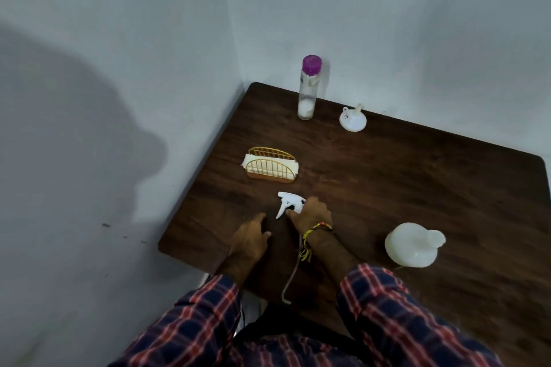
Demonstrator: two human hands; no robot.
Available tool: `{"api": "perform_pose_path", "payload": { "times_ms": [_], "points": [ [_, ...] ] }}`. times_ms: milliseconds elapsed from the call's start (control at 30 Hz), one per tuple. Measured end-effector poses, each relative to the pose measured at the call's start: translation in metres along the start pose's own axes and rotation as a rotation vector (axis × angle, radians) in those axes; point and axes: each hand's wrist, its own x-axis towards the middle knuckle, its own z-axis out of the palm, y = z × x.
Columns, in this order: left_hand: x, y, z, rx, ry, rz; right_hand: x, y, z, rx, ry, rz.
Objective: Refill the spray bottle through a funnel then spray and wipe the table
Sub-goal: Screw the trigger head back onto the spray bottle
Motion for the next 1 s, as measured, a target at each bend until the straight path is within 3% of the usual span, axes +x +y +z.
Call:
{"api": "perform_pose_path", "payload": {
  "times_ms": [133,267,367,500,600,667,733,833,933,1000],
  "points": [
    [-0.001,-0.012,0.003,0.003,-0.094,0.008,0.003,-0.003,0.003,0.028,0.006,0.063],
    [0.0,-0.011,0.001,-0.036,-0.075,0.01,0.007,-0.004,-0.01,0.12,0.039,0.101],
    [-0.001,0.001,-0.003,-0.086,-0.042,0.037,0.002,-0.006,-0.04,0.219,0.151,0.083],
    [-0.004,0.038,-0.007,-0.151,0.011,0.17,-0.008,0.0,-0.108,0.541,0.366,-0.034],
    [-0.014,0.087,-0.01,-0.321,0.103,0.337,-0.02,0.017,-0.167,0.944,0.414,-0.093],
    [-0.023,0.125,-0.011,-0.524,0.007,0.39,-0.029,0.036,-0.207,1.195,0.424,-0.11],
    [-0.034,0.158,-0.011,-0.73,-0.192,0.403,-0.041,0.056,-0.24,1.336,0.457,-0.148],
    [-0.049,0.198,-0.006,-0.812,-0.351,0.479,-0.051,0.094,-0.274,1.447,0.526,-0.213],
    [-0.059,0.225,0.003,-0.793,-0.395,0.549,-0.059,0.122,-0.293,1.513,0.566,-0.245],
    [-0.063,0.243,0.009,-0.758,-0.343,0.556,-0.061,0.136,-0.301,1.588,0.571,-0.258]
  ]
}}
